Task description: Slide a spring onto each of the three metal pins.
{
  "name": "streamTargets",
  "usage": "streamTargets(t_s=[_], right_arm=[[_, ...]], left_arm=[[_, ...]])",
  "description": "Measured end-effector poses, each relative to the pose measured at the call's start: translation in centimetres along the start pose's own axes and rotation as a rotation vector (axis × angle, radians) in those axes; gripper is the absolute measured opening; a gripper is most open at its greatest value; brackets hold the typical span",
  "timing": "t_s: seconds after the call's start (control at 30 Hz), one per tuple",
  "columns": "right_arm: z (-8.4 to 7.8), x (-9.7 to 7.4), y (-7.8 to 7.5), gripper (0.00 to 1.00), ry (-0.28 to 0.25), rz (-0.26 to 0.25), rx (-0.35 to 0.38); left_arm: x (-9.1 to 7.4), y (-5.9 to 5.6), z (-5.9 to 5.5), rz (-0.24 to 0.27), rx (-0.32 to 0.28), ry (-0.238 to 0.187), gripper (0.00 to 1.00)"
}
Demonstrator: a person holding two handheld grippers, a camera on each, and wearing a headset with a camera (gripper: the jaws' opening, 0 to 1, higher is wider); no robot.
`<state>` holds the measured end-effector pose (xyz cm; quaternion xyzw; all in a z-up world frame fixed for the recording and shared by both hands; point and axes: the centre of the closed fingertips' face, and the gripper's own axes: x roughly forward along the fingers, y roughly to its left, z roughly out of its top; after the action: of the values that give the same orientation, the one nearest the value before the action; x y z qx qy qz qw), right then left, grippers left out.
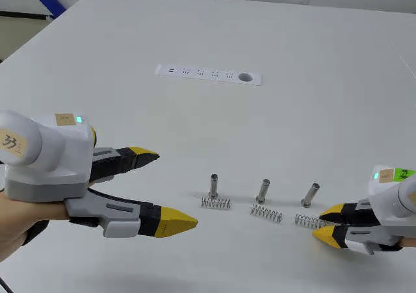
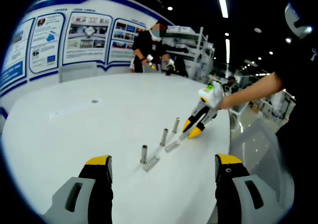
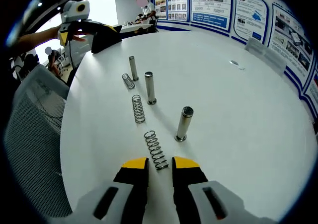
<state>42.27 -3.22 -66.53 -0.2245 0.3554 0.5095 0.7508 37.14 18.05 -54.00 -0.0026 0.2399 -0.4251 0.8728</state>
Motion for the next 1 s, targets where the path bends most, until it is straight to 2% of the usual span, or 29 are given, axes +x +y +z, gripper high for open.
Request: streamTargets(t_s=[0.1, 0.17, 0.33, 0.4, 0.7, 1.0], right_arm=[[0.0, -0.1, -0.1, 0.19, -0.006, 0.016, -0.001], [-0.2, 0.0, -0.3, 0.13, -0.003, 0.022, 0.005], [-0.1, 0.1, 0.4, 0.13, 0.006, 0.052, -0.026], [0.0, 0.3, 0.5, 0.13, 0.021, 0.04, -0.062], [-0.1, 0.2, 0.5, 0.12, 0.057, 0.008, -0.073], [0.4, -0.7, 0.7, 0.11, 0.053, -0.015, -0.079]], left_arm=[[0.0, 0.0, -0.1, 0.002, -0.002, 0.003, 0.87], [0.0, -0.1, -0.1, 0.0, -0.001, 0.003, 0.87], [0.2, -0.4, 0.1, -0.008, 0.004, 0.003, 0.87], [0.2, -0.5, 0.2, -0.01, 0.005, 0.001, 0.87], [0.1, -0.8, 0.2, -0.014, 0.012, -0.004, 0.86], [0.0, -0.8, 0.3, -0.014, 0.014, -0.014, 0.85]])
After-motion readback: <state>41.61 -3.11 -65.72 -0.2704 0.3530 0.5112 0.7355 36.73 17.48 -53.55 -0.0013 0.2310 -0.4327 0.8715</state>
